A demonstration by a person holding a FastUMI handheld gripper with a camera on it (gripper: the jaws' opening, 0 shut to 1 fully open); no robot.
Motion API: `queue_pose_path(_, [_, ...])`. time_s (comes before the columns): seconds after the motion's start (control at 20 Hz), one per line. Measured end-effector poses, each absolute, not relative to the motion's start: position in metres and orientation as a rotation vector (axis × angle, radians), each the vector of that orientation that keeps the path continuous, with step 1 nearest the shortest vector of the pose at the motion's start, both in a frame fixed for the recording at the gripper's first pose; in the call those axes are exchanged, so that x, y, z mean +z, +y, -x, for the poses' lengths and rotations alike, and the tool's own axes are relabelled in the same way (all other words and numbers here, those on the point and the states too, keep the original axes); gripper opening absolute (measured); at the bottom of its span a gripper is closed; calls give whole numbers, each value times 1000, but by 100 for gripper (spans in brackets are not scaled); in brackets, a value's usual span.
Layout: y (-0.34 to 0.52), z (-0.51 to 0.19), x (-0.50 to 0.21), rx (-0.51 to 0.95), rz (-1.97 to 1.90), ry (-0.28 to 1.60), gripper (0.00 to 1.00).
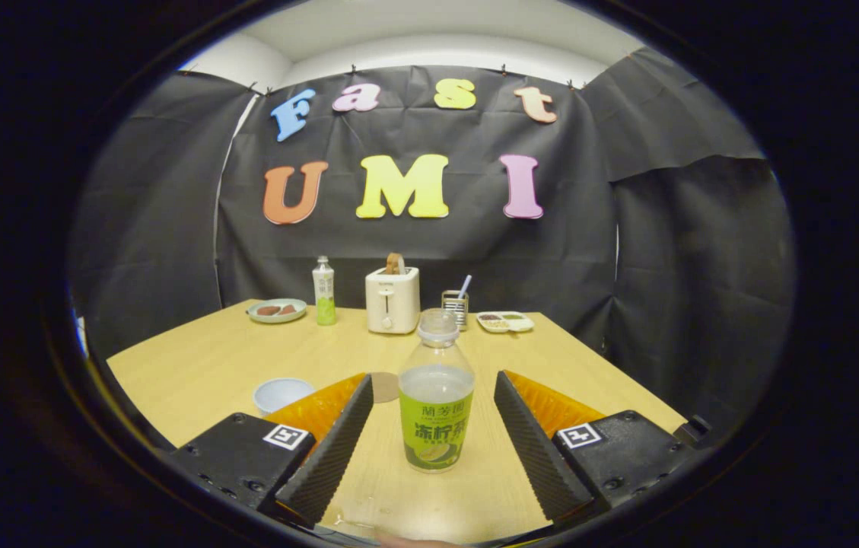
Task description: Take the bottle from table, then pour the juice into the cup, finally place the bottle on the coaster
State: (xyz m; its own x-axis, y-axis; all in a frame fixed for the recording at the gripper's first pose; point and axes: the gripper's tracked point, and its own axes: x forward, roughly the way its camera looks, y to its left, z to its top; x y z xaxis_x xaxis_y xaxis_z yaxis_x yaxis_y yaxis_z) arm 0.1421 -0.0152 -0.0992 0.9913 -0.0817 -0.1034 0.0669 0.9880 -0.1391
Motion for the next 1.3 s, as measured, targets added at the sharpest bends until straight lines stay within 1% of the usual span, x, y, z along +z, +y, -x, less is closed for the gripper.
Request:
queue_pose_path(0.45, [-21,-187,-121,-45,46,157,100])
queue_pose_path(0.7, [-19,-198,-125,-50,126,153,100])
queue_pose_path(0.75, [-22,-203,-130,-49,141,156,93])
queue_pose_path(0.8, [-20,-198,-126,-45,145,153,82])
queue_pose_path(0.95, [-25,-193,-124,-51,138,169,81])
queue_pose_path(1.1, [-29,-189,-124,-42,165,229,80])
queue_pose_path(1.3, [-43,-184,-114,-74,242,270,80])
